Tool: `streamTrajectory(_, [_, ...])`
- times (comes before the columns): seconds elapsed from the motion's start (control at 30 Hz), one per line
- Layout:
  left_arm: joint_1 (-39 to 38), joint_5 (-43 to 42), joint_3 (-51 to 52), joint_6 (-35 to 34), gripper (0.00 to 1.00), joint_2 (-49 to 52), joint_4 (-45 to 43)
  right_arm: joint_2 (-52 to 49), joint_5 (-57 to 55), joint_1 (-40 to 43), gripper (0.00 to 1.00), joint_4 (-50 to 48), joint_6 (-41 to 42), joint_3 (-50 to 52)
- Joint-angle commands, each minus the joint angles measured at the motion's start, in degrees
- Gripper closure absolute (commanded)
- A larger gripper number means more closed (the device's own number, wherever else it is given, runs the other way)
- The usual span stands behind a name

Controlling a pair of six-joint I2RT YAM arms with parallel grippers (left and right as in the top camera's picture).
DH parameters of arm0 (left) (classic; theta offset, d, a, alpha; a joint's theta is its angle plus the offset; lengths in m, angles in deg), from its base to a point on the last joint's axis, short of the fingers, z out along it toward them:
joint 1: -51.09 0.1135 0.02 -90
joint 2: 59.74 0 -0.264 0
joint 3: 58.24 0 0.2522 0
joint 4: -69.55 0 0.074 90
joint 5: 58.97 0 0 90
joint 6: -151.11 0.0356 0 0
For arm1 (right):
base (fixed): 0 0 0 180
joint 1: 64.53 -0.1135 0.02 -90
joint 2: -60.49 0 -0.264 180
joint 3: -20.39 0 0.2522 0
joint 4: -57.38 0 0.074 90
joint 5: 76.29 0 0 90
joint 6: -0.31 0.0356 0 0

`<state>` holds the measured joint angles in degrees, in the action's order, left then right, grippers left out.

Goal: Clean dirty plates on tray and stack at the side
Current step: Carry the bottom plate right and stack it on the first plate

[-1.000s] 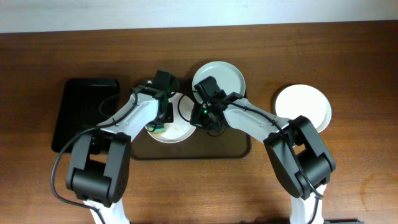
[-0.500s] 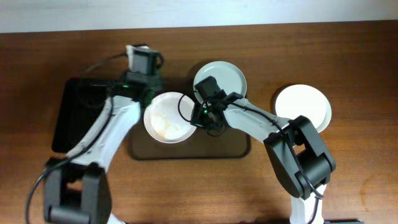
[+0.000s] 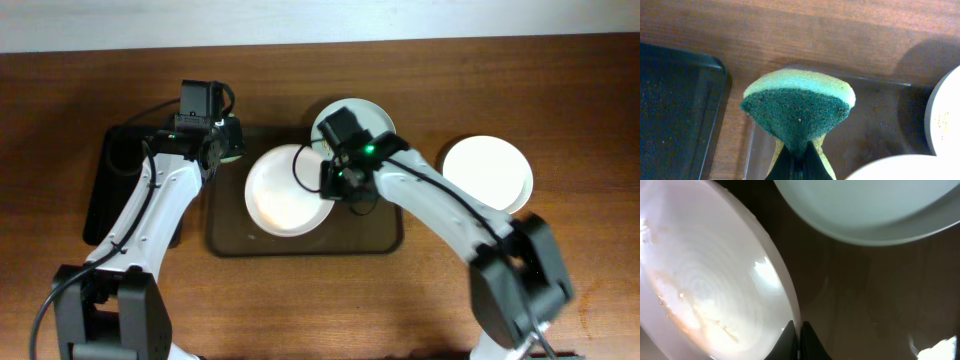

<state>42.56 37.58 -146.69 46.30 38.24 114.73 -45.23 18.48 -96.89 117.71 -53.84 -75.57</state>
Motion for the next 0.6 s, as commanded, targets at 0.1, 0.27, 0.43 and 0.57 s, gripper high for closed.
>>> streamTrajectory(0.1, [0.1,-7.9,-0.2,0.8,0.99,2.9,1.2,9.8,-37.3,-7.5,0.96,6.8,-2.6,-1.5])
streamTrajectory(0.27, [0.1,-9.2,-0.2,-0.4,0.99,3.0,1.1,9.8,-68.3,-15.5,0.96,9.9,-2.5,-1.5])
streamTrajectory(0.43, [0.1,-9.4,-0.2,-0.4,0.99,3.0,1.0,9.8,-81.1,-20.4,0.96,11.2,-3.1,-1.5])
streamTrajectory(0.57, [0.1,-9.4,-0.2,-0.4,0.99,3.0,1.0,9.8,-84.7,-23.9,0.96,11.4,-5.6,-1.5])
